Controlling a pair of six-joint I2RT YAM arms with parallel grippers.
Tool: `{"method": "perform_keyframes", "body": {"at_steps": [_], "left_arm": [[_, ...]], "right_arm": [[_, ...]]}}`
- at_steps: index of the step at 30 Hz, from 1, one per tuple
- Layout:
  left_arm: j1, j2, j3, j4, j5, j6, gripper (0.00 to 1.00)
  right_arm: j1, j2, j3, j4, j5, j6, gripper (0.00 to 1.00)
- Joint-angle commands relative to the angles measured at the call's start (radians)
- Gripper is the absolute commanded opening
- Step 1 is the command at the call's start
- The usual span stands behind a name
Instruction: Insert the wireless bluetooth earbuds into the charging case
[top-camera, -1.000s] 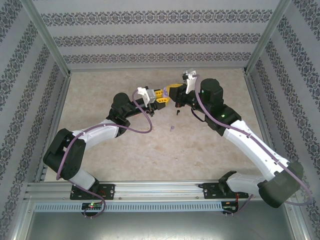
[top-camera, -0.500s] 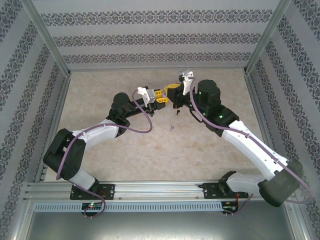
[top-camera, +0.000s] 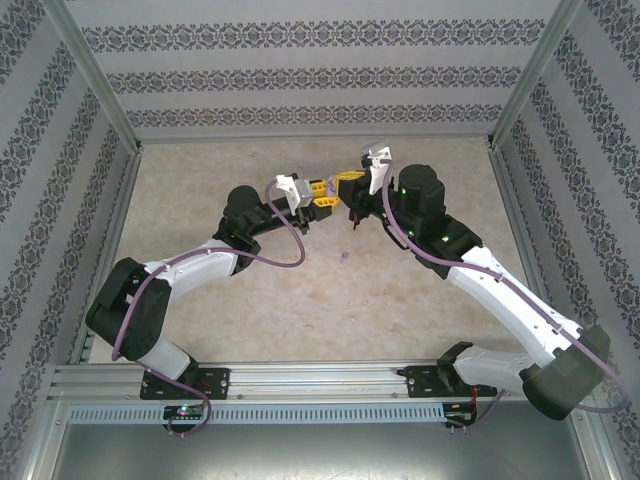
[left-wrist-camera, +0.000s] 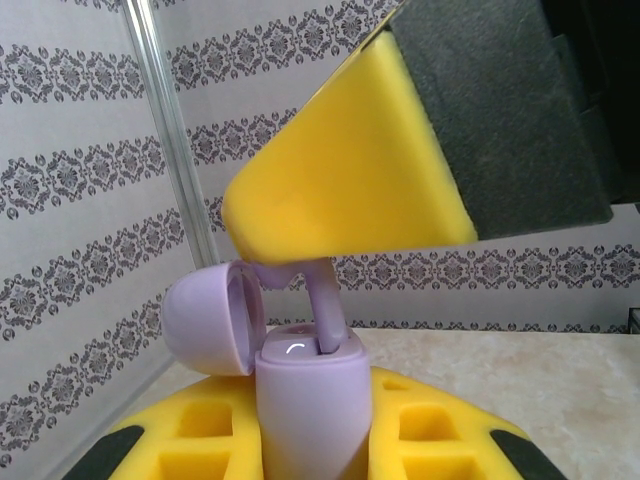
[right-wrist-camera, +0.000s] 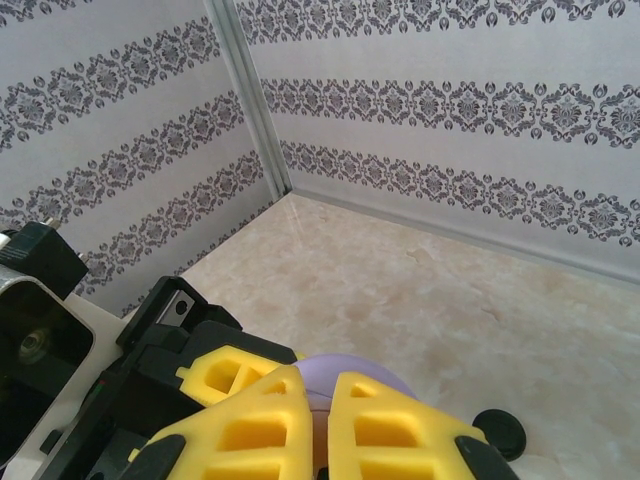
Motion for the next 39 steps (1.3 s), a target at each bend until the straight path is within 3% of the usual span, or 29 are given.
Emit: {"method": "perform_keyframes", "body": {"at_steps": [1, 9, 15, 16, 17, 20, 24, 28, 33, 39], "left_arm": [[-0.012, -0.046, 0.013, 0.061, 0.017, -0.005, 0.00], [-0.013, -0.049, 0.024, 0.058, 0.017, -0.005, 0.00], [-0.013, -0.047, 0.027, 0.053, 0.012, -0.009, 0.00], [-0.013, -0.045, 0.026, 0.055, 0.011, -0.011, 0.00], [-0.013, -0.044, 0.024, 0.058, 0.008, -0.014, 0.00], [-0.013, -0.039, 0.020, 0.062, -0.002, -0.020, 0.00], [-0.013, -0.033, 0.002, 0.083, -0.028, -0.025, 0.00], [-0.010, -0.032, -0.021, 0.108, -0.061, -0.022, 0.00], [0.000, -0.042, -0.040, 0.113, -0.082, -0.025, 0.00], [0.018, -0.058, -0.064, 0.127, -0.114, -0.043, 0.00]], "right_arm": [[-0.004, -0.003, -0.016, -0.015, -0.001, -0.001, 0.08], [0.009, 0.030, -0.022, -0.054, -0.128, -0.033, 0.06], [0.017, 0.046, -0.013, -0.081, -0.131, -0.039, 0.08], [0.016, 0.044, -0.010, -0.080, -0.120, -0.031, 0.12], [0.013, 0.038, -0.003, -0.079, -0.106, -0.016, 0.24], [-0.003, 0.012, 0.032, -0.089, -0.071, 0.034, 0.46], [-0.042, -0.050, 0.073, -0.110, -0.044, 0.118, 0.60], [-0.116, -0.122, 0.065, -0.136, -0.027, 0.237, 0.67], [-0.188, -0.165, 0.046, -0.265, 0.016, 0.323, 0.68], [-0.240, -0.078, -0.030, -0.405, 0.062, 0.411, 0.67]]}}
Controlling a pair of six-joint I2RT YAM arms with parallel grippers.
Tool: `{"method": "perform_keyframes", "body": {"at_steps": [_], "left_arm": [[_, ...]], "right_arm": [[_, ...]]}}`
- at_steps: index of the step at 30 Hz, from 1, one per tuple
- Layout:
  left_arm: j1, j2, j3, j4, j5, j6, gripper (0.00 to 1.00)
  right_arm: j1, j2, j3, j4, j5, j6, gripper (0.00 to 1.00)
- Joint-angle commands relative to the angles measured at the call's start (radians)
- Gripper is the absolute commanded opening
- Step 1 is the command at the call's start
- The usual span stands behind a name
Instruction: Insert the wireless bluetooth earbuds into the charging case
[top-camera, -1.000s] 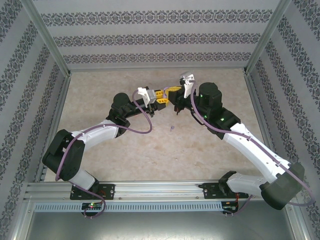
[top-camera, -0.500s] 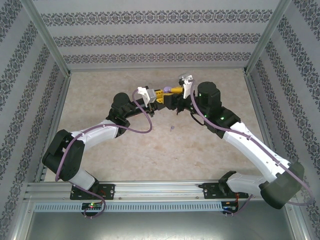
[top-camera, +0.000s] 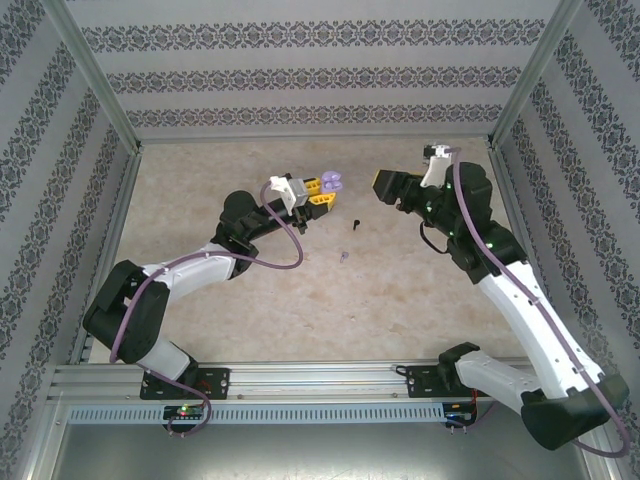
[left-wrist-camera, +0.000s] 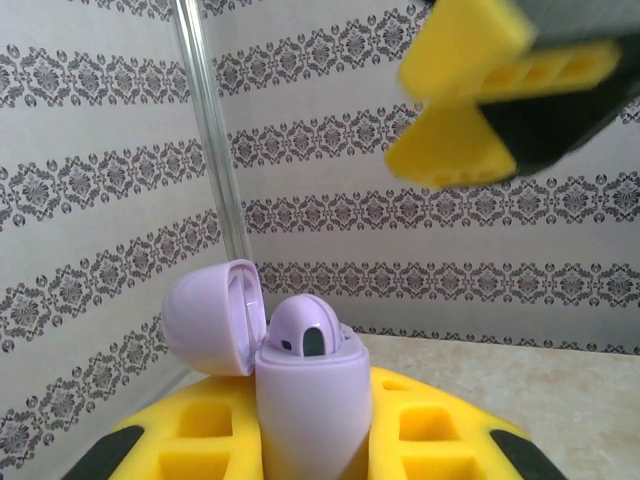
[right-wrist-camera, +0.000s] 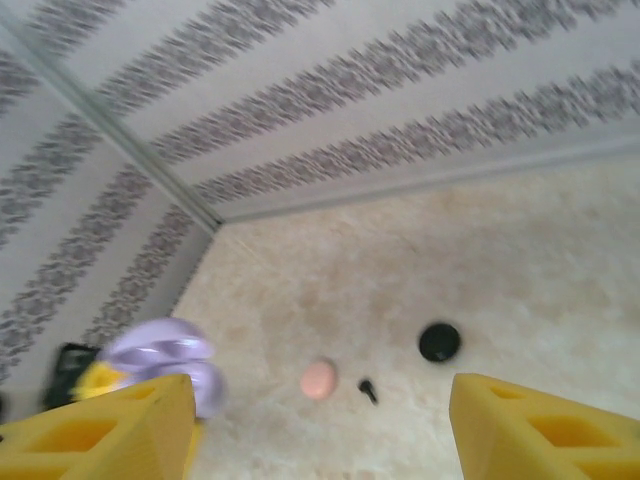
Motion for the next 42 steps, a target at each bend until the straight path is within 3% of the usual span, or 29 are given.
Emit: {"method": "perform_keyframes", "body": {"at_steps": [1, 8, 19, 42], "left_arm": [[0.016, -0.038, -0.020, 0.083, -0.034, -0.024, 0.00], [0.040, -0.052, -0.057, 0.140, -0.092, -0.055, 0.00], [0.078, -0.082, -0.124, 0.228, -0.131, -0.092, 0.00], [0.112, -0.149, -0.169, 0.278, -0.044, -0.128, 0.00]], "right_arm": [[-0.007, 0.081, -0.070, -0.135, 0.067, 0.102, 0.66], [0.059, 0.318, -0.142, -0.149, 0.107, 0.225, 0.60], [0.235, 0.700, 0.042, -0.247, 0.274, 0.406, 0.57], [0.253, 0.795, 0.110, -0.270, 0.336, 0.474, 0.53]]}}
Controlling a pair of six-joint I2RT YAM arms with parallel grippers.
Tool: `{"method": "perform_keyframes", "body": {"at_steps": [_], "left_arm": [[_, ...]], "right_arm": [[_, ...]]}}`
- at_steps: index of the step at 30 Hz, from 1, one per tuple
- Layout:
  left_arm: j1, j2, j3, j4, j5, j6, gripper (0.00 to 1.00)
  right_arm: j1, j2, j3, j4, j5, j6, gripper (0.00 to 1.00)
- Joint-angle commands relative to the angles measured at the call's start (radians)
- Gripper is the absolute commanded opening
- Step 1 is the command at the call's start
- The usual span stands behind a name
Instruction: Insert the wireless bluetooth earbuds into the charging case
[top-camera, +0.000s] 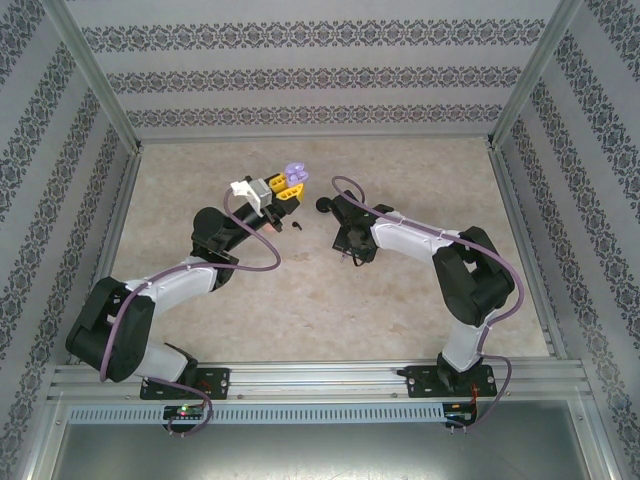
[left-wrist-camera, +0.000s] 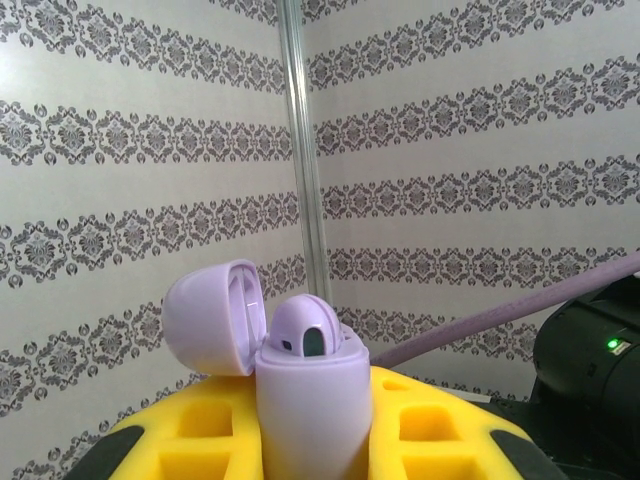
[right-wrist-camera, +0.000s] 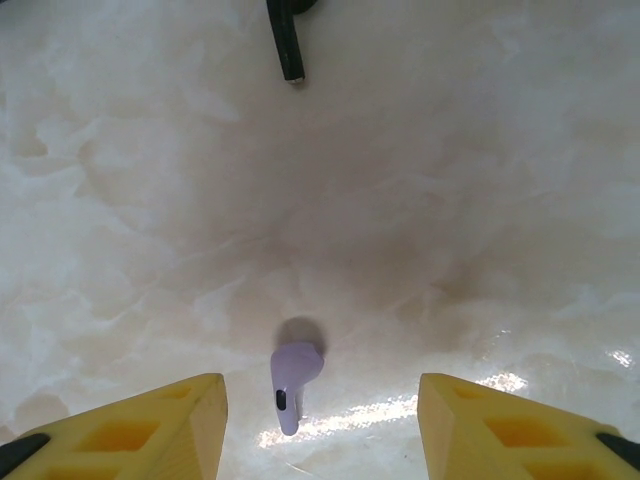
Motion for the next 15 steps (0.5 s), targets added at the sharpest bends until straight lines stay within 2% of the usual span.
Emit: {"method": "perform_keyframes", "body": {"at_steps": [1, 15], "left_arm": [[0.010, -0.029, -0.001, 0.071, 0.048, -0.024, 0.00], [0.010, -0.042, -0.002, 0.061, 0.063, -0.031, 0.00]], "right_arm": [[0.006, 0.028, 0.035, -0.031, 0.042, 0.025, 0.53], [0.007, 0.068, 0.042, -0.042, 0.060, 0.068, 0.49]]}}
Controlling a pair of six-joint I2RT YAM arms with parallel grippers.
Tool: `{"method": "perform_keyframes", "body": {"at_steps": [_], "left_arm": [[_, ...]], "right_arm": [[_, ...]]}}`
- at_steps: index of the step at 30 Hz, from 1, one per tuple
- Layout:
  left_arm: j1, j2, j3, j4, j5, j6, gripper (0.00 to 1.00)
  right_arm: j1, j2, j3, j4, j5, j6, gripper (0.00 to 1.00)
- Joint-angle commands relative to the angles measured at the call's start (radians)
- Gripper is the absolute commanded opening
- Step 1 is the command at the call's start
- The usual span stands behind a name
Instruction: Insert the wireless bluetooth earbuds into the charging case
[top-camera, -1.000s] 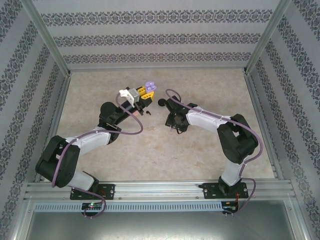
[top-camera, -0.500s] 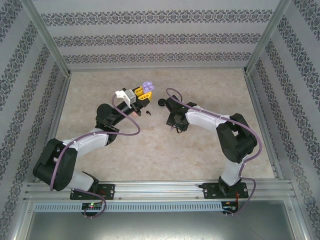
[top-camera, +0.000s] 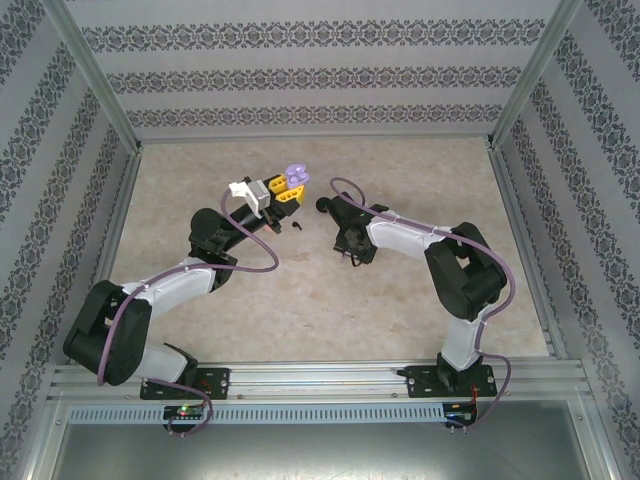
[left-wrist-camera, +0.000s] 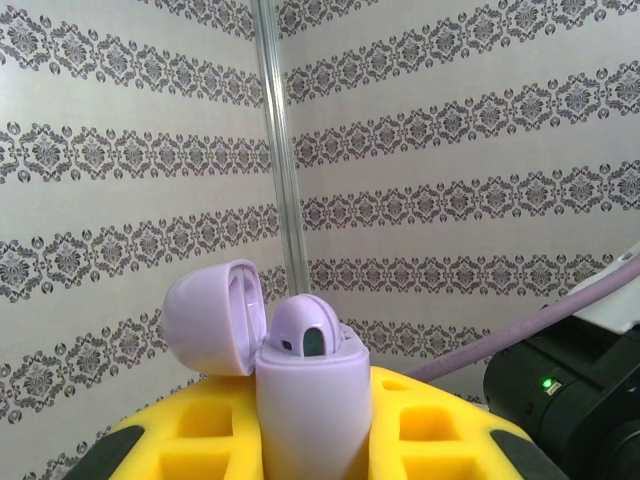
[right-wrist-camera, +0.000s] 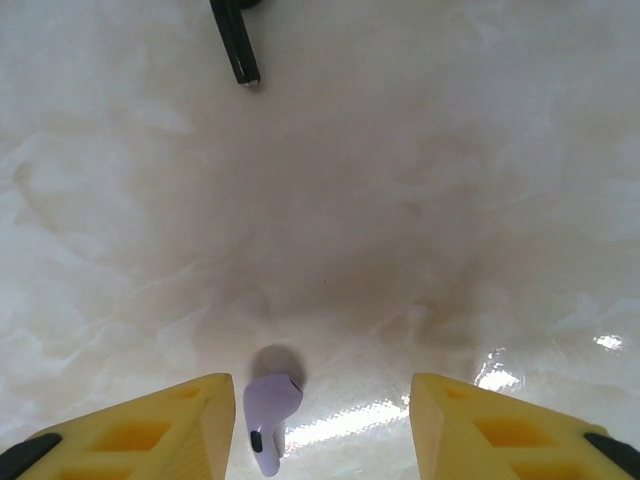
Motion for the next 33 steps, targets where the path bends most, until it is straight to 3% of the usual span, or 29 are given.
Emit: {"method": "perform_keyframes", "body": {"at_steps": [1, 17, 33], "left_arm": [[0.011, -0.023, -0.002, 0.056, 0.023, -0.018, 0.00], [0.010, -0.019, -0.007, 0.056, 0.022, -0.014, 0.00], [0.011, -0.018, -0.017, 0.059, 0.018, -0.009, 0.00]], "right_arm": [[0.007, 0.019, 0.025, -0.029, 0.034, 0.023, 0.49], [0.023, 0.082, 0.076, -0.010, 0.007, 0.024, 0.48], [0.056, 0.125, 0.103, -0.030, 0.001, 0.030, 0.38]]}}
